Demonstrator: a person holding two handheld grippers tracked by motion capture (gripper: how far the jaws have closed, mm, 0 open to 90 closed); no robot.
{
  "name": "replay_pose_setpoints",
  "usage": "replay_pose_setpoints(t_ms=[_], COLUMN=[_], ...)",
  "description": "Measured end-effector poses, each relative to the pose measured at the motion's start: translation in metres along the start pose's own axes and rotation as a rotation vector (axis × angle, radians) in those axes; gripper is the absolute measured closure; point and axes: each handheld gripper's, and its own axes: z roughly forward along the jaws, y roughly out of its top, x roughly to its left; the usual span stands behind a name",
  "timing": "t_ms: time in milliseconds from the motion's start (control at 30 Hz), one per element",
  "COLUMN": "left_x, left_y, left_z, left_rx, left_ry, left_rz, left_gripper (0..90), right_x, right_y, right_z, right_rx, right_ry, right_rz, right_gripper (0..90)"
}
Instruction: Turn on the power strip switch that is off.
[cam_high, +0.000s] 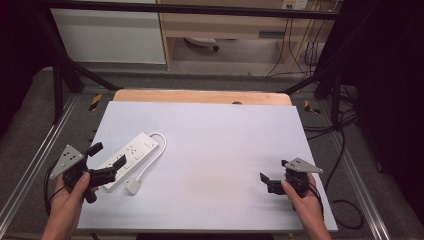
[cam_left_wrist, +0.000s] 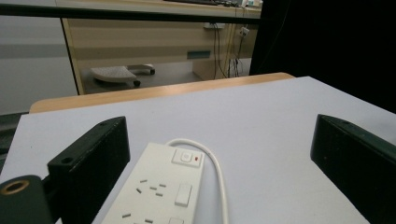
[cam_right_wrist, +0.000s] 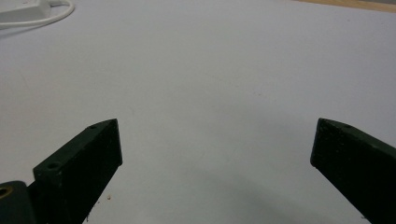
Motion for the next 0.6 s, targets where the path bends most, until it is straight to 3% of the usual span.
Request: replay_pose_setpoints(t_ms=[133,400,600], left_x=[-0.003,-0.009,-0.017], left_y=[-0.012,-0.043,-0.057], left_z=[-0.002,0.002,0.007], left_rx=[0.020,0.112,0.195], left_ry=[-0.008,-0.035,-0.045], left_rz=[-0.006,-0.008,0.049], left_gripper=[4.8,5.5,5.6], right_x=[0.000,0.000,-0.001], right_y=[0.000,-0.001,-0.003], right_z=[0.000,0.000,0.002], right_rx=[-0.002,0.005,0.031], right_ry=[0.000,-0.002,-0.011], right_rz=[0.000,0.000,0.002], right_gripper=[2.6,2.6,2.6])
